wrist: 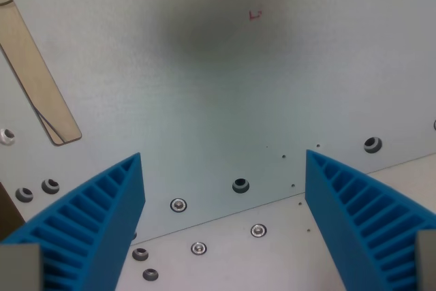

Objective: Rotate around base positive y

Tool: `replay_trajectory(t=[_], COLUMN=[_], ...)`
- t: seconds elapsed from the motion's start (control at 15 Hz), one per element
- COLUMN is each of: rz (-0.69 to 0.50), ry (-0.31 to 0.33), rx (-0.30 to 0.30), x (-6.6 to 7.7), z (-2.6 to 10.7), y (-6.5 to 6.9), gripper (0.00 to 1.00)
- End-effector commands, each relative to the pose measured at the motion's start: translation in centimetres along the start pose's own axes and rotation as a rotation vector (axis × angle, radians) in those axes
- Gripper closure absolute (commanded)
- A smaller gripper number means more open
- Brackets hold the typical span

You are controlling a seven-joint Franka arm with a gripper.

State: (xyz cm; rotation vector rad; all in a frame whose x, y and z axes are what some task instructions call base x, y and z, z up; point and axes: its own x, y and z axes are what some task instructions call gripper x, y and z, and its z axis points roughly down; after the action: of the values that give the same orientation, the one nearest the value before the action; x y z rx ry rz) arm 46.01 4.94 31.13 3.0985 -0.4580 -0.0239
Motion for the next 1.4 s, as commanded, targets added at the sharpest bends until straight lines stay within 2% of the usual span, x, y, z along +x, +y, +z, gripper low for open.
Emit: replay_trajectory(t=[0.07,1.4], rz=[0.000,-0.002], ry=[-0.006,-0.230], rx=[-0.002,-0.069], x=[0.00,0.00], z=[-0.22,-0.22], y=[0.00,0.00], gripper=[0.00,0.00])
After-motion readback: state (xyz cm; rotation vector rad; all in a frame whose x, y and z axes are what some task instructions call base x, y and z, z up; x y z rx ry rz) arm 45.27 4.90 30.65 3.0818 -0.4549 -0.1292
